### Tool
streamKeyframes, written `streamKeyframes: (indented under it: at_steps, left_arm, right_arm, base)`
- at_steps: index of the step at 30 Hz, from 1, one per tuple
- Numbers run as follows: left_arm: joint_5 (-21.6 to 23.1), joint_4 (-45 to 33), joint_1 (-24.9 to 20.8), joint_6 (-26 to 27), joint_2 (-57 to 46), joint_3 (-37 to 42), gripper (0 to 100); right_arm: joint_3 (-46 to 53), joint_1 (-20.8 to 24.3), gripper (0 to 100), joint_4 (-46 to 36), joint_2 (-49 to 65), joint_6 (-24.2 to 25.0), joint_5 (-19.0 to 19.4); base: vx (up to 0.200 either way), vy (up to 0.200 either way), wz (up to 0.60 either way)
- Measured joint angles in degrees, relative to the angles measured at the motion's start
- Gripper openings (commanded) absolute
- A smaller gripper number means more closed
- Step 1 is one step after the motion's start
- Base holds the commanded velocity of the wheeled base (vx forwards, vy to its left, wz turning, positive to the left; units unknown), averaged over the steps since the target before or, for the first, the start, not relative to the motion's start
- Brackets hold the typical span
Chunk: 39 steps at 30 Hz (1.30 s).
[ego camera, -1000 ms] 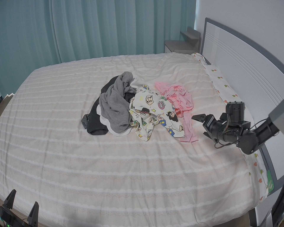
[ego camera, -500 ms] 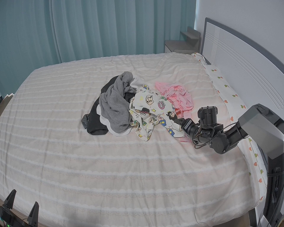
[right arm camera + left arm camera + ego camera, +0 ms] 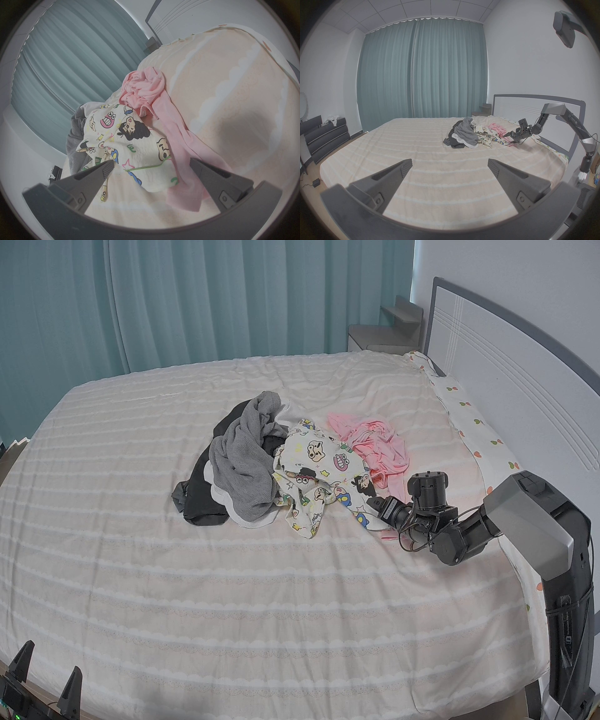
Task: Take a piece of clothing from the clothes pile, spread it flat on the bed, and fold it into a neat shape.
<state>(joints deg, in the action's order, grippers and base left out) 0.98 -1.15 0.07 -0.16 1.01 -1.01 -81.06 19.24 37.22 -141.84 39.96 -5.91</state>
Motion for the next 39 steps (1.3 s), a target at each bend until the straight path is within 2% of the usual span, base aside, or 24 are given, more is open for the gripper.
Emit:
streamKeyframes:
  at_steps: [6,16,27,32,33,39]
  left_arm:
    - [0.0,0.0,0.0,-0.1,0.0,0.0,100]
    - [0.0,0.0,0.0,-0.3,0.0,0.0,100]
    - [0.0,0.0,0.0,-0.4,0.0,0.0,100]
    - [0.0,0.0,0.0,-0.3,0.0,0.0,100]
    - [0.0,0.0,0.0,-0.3,0.0,0.0,100]
    - [0.0,0.0,0.0,-0.3,0.0,0.0,100]
  right_arm:
    - [-4.3,0.0,100,0.0,-2.8,-0.9,-0.3]
    - [-7.6,2.9,100,-0.4,-4.7,-3.7,-0.5]
    - [-9.9,1.5,100,-0.6,-7.3,-6.3,-3.0]
    - [-10.5,1.9,100,-0.6,-8.1,-9.3,-4.8]
    - [-10.8,2.1,0,-0.6,-8.3,-9.6,-4.9]
    - [-11.3,2.9,0,-0.9,-9.2,-12.7,-5.4]
  base:
    - [0.0,0.0,0.0]
    - [0.0,0.0,0.0]
    - [0.0,0.0,0.0]
    - [0.0,0.0,0.0]
    - [0.0,0.0,0.0]
    - [0.0,0.0,0.0]
